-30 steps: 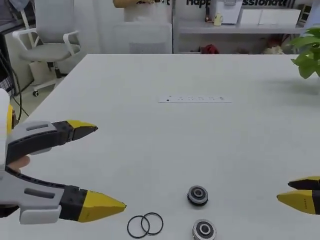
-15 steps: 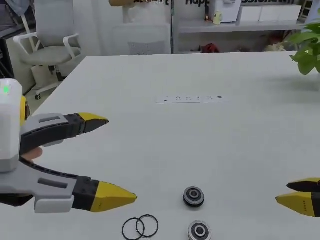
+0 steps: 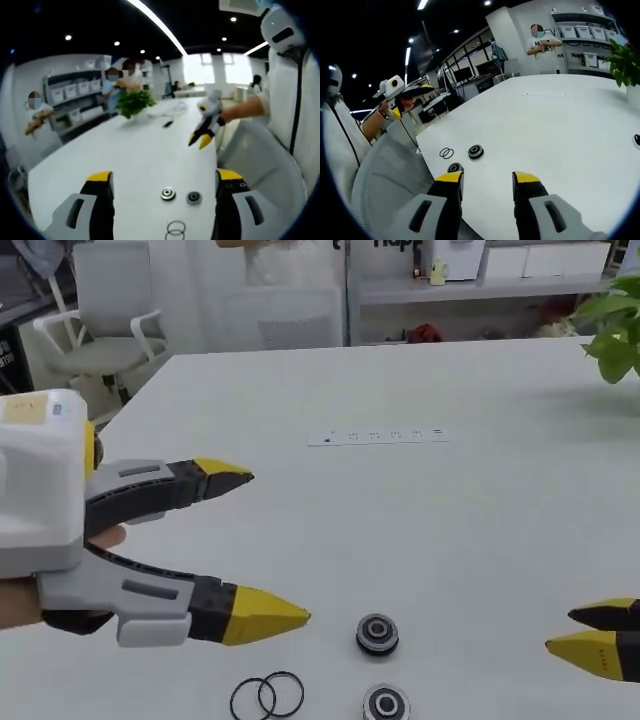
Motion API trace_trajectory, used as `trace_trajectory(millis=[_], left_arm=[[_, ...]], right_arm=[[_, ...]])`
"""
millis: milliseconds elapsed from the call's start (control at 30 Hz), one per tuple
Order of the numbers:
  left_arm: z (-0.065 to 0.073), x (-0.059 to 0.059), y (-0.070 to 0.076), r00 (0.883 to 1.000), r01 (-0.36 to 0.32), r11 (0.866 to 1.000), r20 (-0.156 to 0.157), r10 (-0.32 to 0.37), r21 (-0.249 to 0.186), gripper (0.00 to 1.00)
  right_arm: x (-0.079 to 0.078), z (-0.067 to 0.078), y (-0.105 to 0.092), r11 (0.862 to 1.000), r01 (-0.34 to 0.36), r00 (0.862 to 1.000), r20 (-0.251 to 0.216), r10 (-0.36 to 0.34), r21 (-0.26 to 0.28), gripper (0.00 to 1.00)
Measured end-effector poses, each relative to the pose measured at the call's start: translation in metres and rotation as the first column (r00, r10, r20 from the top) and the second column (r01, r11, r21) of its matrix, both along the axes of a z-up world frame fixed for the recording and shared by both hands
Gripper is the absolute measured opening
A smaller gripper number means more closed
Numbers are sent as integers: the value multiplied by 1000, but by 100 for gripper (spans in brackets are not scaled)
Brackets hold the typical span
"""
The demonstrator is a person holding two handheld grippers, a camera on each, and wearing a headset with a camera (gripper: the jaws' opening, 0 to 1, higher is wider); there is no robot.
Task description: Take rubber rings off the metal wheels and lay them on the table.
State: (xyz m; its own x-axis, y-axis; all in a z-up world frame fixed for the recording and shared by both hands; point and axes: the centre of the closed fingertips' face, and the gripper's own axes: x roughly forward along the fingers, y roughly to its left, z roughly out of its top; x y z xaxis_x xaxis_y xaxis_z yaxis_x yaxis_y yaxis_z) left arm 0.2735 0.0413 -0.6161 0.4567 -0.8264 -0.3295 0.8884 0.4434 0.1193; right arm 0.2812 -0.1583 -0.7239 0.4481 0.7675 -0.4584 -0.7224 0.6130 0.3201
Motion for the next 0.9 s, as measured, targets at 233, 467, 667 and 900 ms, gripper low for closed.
trace_trajectory(millis=[233, 467, 667, 900], left_arm=[[-8, 11, -15, 1000, 19, 1000, -9, -19, -3, 80], [-21, 21, -30, 999, 29, 999, -23, -29, -16, 73], [-28, 29, -41, 999, 34, 999, -31, -35, -30, 66], [-49, 39, -55, 997, 36, 999, -66, -38, -38, 57]], right_arm=[[4, -7, 2, 1000, -16, 1000, -1, 16, 11, 36], [10, -13, 12, 999, -47, 999, 5, 47, 9, 35], [17, -13, 24, 997, -76, 997, 15, 76, 16, 35], [25, -16, 44, 993, -112, 993, 32, 111, 34, 33]])
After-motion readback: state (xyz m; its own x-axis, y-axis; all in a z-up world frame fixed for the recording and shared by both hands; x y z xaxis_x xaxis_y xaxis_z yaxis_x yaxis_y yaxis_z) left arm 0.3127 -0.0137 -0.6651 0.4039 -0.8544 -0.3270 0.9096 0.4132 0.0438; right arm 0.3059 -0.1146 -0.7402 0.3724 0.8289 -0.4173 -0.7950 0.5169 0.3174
